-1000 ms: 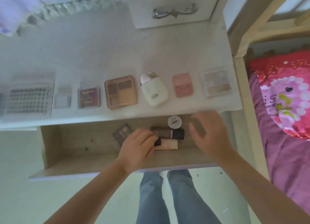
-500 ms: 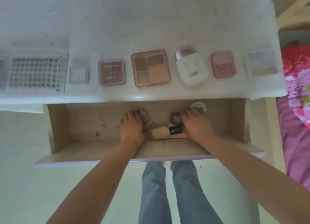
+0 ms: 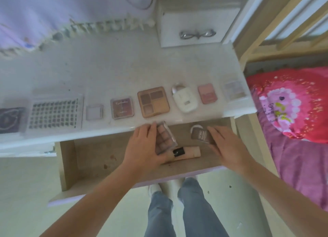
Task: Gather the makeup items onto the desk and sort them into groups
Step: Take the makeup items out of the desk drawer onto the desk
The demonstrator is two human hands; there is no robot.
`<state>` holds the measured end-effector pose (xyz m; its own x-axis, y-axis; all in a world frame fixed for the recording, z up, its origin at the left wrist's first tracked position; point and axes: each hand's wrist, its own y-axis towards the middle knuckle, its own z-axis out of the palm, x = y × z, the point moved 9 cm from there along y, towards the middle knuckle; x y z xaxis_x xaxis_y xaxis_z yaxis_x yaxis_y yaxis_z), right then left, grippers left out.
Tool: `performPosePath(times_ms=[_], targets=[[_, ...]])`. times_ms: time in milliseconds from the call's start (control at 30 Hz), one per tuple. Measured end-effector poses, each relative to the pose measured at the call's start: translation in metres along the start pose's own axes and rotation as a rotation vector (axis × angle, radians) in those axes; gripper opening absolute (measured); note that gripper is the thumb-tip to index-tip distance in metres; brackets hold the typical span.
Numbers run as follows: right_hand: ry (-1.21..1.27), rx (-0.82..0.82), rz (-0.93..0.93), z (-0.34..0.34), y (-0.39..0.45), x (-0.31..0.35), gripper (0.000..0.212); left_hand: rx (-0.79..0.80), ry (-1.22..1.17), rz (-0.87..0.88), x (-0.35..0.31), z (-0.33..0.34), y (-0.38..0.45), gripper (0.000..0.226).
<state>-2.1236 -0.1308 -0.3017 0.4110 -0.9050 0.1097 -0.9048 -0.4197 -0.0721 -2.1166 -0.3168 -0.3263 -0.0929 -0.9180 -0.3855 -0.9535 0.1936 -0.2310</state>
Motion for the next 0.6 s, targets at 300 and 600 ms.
performPosePath(times_ms=[300,600], targets=[[0.008,-0.229,-0.013,-0.101,0.092,-0.079,0.036,-0.071,0.048,-0.062,-0.053,-0.078,0.12,0.083],[-0.073,0.147,-0.18,-0.038,0.19,-0.132,0.059,0.134,0.148,-0.095,-0.066,-0.053,0.213,0.077]])
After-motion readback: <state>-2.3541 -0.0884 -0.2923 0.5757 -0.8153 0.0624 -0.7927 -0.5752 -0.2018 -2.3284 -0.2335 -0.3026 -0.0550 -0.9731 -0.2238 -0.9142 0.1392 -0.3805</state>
